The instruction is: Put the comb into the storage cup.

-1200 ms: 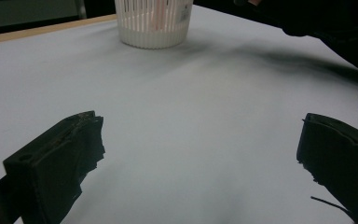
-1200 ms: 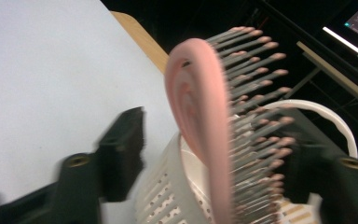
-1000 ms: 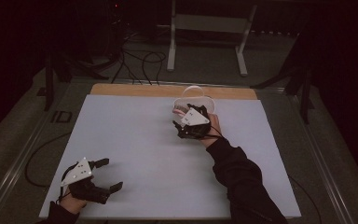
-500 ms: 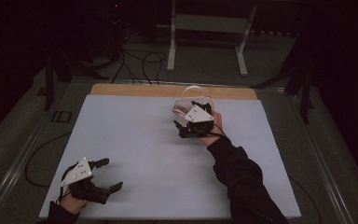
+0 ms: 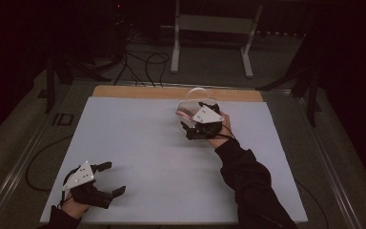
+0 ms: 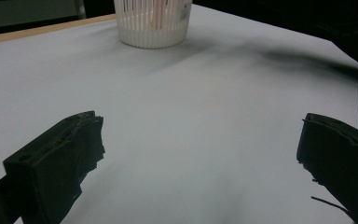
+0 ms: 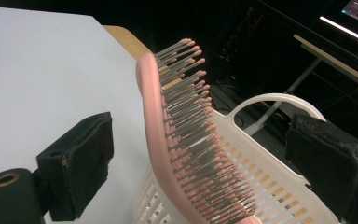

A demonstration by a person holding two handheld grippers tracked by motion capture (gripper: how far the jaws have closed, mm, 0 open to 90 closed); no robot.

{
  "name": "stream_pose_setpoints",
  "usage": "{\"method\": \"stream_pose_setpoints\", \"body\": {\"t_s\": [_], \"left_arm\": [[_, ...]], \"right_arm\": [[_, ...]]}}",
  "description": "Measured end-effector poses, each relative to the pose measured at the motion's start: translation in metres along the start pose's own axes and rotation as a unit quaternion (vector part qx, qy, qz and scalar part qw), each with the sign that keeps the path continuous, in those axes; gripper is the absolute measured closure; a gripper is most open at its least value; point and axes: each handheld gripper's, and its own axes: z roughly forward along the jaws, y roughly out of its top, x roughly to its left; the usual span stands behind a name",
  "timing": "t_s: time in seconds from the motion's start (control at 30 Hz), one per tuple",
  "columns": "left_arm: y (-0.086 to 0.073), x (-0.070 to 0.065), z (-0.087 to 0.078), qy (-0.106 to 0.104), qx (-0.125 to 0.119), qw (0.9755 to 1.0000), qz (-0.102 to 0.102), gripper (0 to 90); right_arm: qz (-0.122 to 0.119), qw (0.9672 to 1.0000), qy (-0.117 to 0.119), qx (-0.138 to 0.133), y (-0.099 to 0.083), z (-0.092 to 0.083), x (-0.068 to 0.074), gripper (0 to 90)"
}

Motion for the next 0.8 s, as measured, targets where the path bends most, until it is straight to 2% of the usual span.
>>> {"method": "stream_pose_setpoints", "body": {"t_s": [0.43,0.8], "left_arm": [[0.0,0.0,0.0,0.0,0.0,1.0,0.002,0.0],[0.0,0.0,0.0,0.0,0.0,1.0,0.001,0.0]], "right_arm": [[-0.005,0.9999,0.011,-0.008,0.001,-0.007,-0.003,8.1],[0.005,0.9998,0.018,-0.008,-0.003,-0.017,-0.006,8.1]]}}
